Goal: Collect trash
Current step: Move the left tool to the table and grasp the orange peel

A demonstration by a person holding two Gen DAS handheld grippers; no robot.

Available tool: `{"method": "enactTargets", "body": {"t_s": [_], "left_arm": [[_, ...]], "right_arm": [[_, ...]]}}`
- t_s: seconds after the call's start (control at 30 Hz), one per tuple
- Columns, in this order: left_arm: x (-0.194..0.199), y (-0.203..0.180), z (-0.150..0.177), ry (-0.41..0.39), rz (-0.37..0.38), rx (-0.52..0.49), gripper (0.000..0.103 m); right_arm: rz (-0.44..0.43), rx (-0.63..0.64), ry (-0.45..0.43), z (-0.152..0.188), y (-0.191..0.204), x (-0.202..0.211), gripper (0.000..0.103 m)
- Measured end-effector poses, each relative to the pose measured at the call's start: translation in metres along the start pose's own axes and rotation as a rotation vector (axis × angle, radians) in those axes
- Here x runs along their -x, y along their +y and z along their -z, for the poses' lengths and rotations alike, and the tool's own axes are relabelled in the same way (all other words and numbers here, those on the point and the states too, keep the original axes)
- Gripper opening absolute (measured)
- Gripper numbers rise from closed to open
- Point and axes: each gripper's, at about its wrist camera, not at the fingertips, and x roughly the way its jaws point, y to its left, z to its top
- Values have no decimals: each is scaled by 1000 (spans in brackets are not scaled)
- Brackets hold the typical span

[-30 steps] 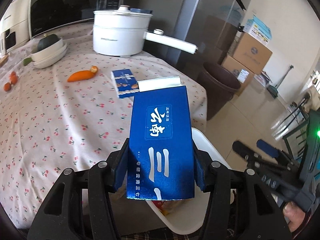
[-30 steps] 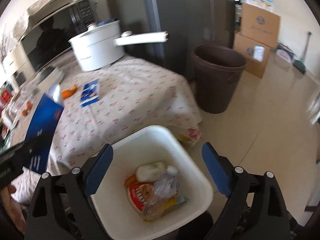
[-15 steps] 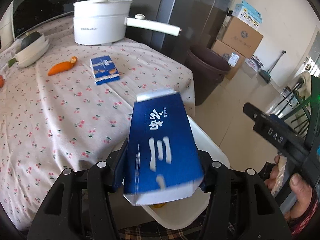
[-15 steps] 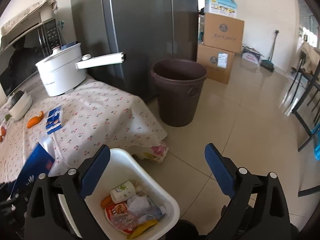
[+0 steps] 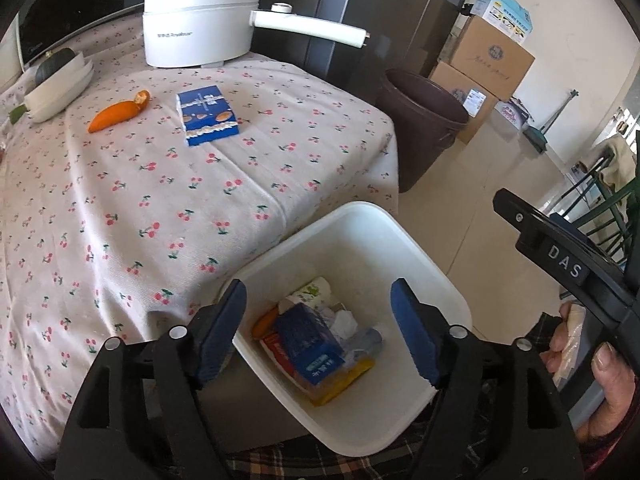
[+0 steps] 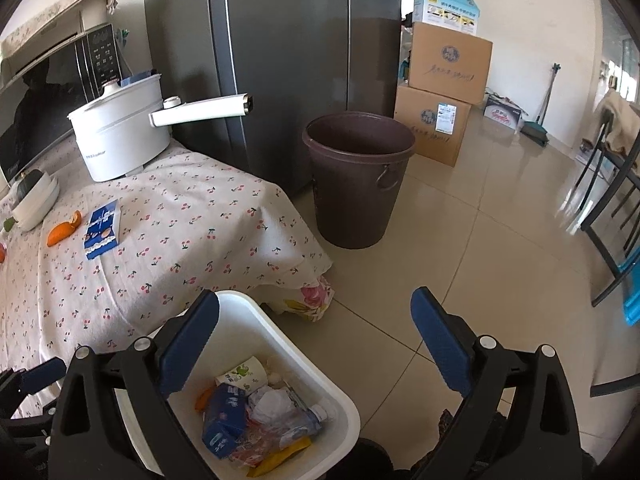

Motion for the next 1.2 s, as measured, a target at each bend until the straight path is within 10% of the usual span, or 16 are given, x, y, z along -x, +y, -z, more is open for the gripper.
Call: {"method": "enactTargets", "body": {"t_s": [0.7,1.2], "left_arm": [[-34,122,-110,8,-394,-137,85],[-94,199,-166,162,-351,-232,66]], "right_arm": [[-105,118,105,8,50,-25,95],[-154,171,141,9,78,-35,95]]}}
